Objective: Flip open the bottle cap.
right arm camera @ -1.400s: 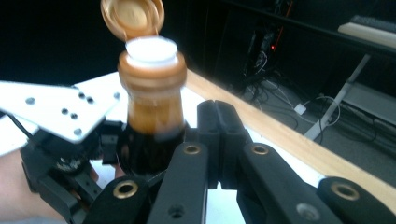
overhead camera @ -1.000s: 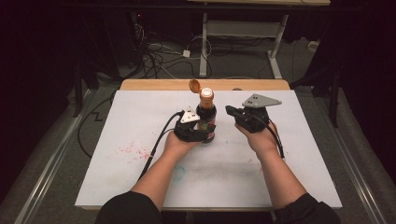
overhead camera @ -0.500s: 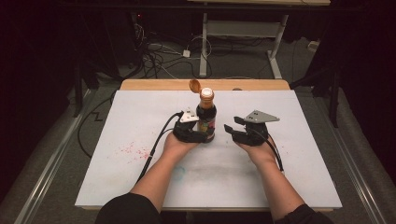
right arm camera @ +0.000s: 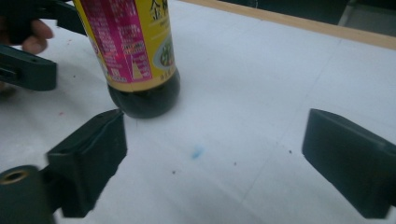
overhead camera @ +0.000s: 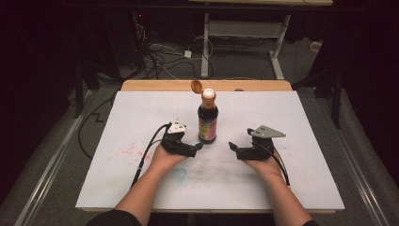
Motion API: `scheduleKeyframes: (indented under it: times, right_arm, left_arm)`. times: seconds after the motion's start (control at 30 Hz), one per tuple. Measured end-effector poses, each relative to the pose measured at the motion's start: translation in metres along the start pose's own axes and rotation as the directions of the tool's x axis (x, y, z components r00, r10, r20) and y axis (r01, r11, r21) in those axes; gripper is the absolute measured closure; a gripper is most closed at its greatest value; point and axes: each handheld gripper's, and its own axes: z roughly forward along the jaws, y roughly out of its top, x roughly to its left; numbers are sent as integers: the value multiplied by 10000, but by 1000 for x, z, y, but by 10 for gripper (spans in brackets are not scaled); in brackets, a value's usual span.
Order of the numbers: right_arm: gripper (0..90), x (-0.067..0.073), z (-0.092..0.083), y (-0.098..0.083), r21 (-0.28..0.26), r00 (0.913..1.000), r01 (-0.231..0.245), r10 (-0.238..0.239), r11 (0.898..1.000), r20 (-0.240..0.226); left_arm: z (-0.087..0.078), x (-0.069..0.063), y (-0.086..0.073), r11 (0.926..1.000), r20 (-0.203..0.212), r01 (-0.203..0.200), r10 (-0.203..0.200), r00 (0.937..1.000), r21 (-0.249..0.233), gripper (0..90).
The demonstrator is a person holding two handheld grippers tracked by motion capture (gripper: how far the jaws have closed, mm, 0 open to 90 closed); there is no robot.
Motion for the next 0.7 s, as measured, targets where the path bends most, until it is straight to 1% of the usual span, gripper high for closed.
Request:
scheduleKeyframes:
  times: [0.03,0.07,0.1,0.17,0.3,0.47,0.57,0.7]
  right_arm:
    - [16,0,-1,-2,6,10000,-21,21,10000,40]
    - [6,0,-3,-4,-16,9999,-34,34,10000,103]
    - [5,-1,-4,-6,33,9998,-36,36,10000,173]
    - [4,-1,-8,-9,72,9996,-187,185,9998,207]
    - [4,0,-16,-15,212,9996,-106,100,9997,249]
    - [4,1,-27,-23,292,9994,-89,79,9995,339]
    - [4,3,-35,-27,104,9991,-67,62,9999,426]
    - [4,5,-45,-33,35,9986,41,-43,10000,522]
  left_arm:
    - [-4,2,-1,10000,-81,-52,52,10000,-28,0]
    - [-4,2,-1,10000,-81,-52,52,10000,-28,0]
    - [-12,5,-3,10000,-205,75,-76,9998,-47,0]
    - [-21,9,-6,9999,-308,103,-103,9995,-5,0]
    - [-39,12,-8,10000,-433,-45,41,9991,-80,0]
    - [-64,13,-9,9991,-454,-64,44,9990,-426,0]
    - [-77,16,-13,9982,-531,-121,90,9985,-580,0]
    - [-95,18,-18,9968,-536,-3,-40,9986,-796,0]
